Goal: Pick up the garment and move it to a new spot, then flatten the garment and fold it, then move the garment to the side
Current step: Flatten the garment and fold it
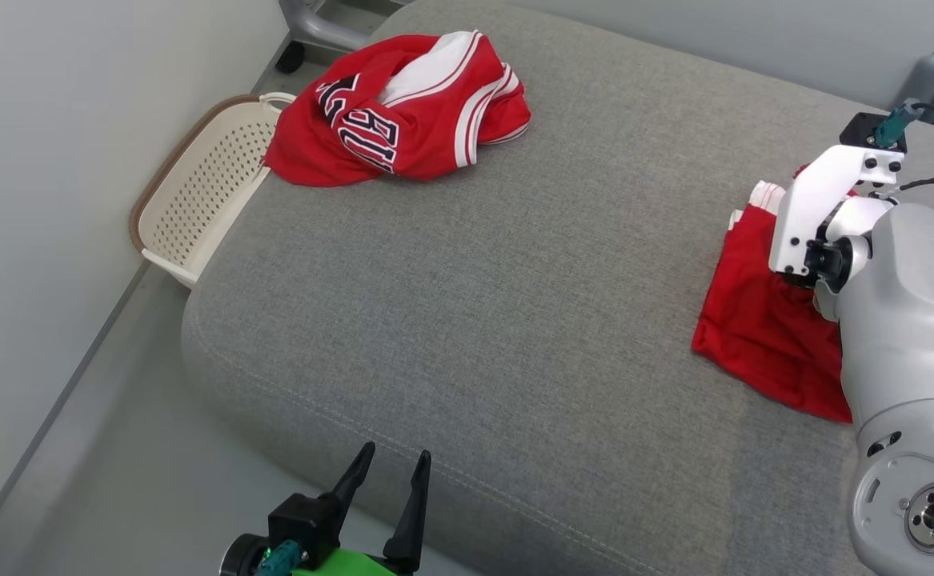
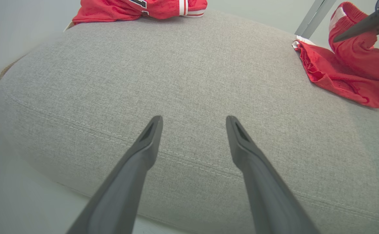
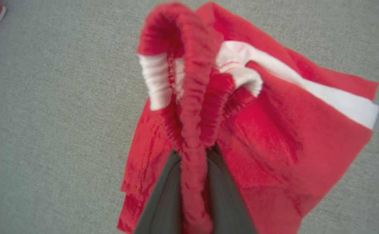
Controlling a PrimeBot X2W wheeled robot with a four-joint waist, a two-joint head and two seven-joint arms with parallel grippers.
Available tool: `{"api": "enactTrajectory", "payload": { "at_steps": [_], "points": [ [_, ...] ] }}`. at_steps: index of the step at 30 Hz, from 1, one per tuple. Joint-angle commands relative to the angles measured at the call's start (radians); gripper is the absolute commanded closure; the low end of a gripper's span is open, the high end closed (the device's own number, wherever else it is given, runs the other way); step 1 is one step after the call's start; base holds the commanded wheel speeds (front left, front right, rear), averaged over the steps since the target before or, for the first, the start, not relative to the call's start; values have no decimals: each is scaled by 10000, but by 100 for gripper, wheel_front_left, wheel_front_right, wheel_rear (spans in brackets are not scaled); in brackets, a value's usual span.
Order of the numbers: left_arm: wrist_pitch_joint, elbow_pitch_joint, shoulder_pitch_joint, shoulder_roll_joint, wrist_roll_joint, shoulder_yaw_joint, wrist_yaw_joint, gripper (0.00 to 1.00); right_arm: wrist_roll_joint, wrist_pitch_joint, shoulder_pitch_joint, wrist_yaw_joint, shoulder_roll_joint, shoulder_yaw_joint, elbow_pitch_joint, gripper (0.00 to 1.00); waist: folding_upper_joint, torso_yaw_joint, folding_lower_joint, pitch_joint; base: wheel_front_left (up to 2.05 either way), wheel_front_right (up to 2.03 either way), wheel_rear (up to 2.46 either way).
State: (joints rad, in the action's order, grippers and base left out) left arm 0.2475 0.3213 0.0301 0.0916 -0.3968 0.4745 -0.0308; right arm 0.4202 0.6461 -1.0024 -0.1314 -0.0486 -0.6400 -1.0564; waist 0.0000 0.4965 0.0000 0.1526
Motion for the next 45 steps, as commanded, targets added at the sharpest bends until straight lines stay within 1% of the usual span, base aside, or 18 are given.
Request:
{"api": "enactTrajectory", "payload": {
  "at_steps": [1, 2, 3, 7, 9, 12, 15, 19, 21, 23, 26, 27, 28, 29, 30, 34, 39, 45],
  "points": [
    [44, 12, 8, -26, -93, 13, -3, 0, 200, -74, -14, 14, -40, -80, 2, 100, 0, 182, 0, 134, 0, 0, 0],
    [58, 15, 24, -37, -104, 16, 6, 0, 262, -121, -60, 14, -42, -131, -28, 55, 0, 216, 0, 171, 0, 0, 0],
    [70, 24, 42, -44, -106, 21, 12, 0, 275, -196, -132, 14, -37, -163, -104, 0, 0, 240, 0, 197, 0, 0, 0],
    [88, 88, 78, -70, -118, 26, 31, 0, -10, -651, -476, 14, -37, -278, -692, 0, 0, 269, 0, 241, 0, 0, 0],
    [100, 128, 97, -80, -151, 11, 48, 0, -209, -903, -698, 14, -38, -295, -1192, 0, 0, 231, 0, 229, 0, 0, 0],
    [111, 168, 166, -75, -150, -22, 56, 0, -476, -1393, -1147, 14, -48, -229, -1814, 0, 0, 101, 0, 174, 0, 0, 0],
    [127, 192, 213, -23, -133, -64, 59, 0, -718, -1908, -1481, 14, -42, -1, -2169, 0, 0, -74, 0, 72, 0, 0, 0],
    [144, 185, 219, 63, -150, -119, 97, 0, -948, -2567, -1688, 14, -40, 506, -2318, 0, 0, -375, 0, -114, 0, 0, 0],
    [149, 161, 207, 107, -158, -153, 131, 0, -968, -2843, -1518, 14, -40, 733, -2337, 0, 0, -550, 0, -227, 0, 0, 0],
    [150, 123, 185, 138, -184, -191, 170, 0, -716, -3061, -1168, 14, -40, 869, -2257, 0, 0, -724, 0, -314, 0, 0, 0],
    [153, 67, 126, 180, -213, -218, 212, 0, -363, -3243, -668, 14, -39, 816, -1789, 0, 0, -915, 0, -423, 0, 0, 0],
    [152, 56, 104, 196, -217, -216, 225, 0, -249, -3271, -466, 14, -29, 782, -1651, 16, 0, -953, 0, -457, 0, 0, 0],
    [149, 38, 86, 205, -227, -212, 225, 0, -124, -3369, -274, 14, -23, 756, -1469, 45, 0, -978, 0, -473, 0, 0, 0],
    [149, 38, 86, 205, -227, -212, 225, 0, -124, -3369, -274, 14, -23, 756, -1469, 45, 0, -978, 0, -473, 0, 0, 0],
    [148, 20, 55, 211, -237, -190, 248, 0, 79, -3562, 160, 14, -32, 684, -1112, 100, 0, -1004, 0, -488, 0, 0, 0],
    [150, -36, 14, 212, -254, -133, 221, 0, 323, -4085, 872, 14, -25, 629, -645, 100, 0, -917, 0, -413, 0, 0, 0],
    [157, -70, 64, 156, -309, -76, 212, 0, 659, -4676, 1526, 14, -43, 869, -384, 100, 0, -675, 0, -167, 0, 0, 0],
    [176, -34, 178, 85, -342, -80, 210, 0, 856, -5447, 1859, 14, -37, 1201, -244, 100, 0, -446, 0, 128, 0, 0, 0]
  ]
}}
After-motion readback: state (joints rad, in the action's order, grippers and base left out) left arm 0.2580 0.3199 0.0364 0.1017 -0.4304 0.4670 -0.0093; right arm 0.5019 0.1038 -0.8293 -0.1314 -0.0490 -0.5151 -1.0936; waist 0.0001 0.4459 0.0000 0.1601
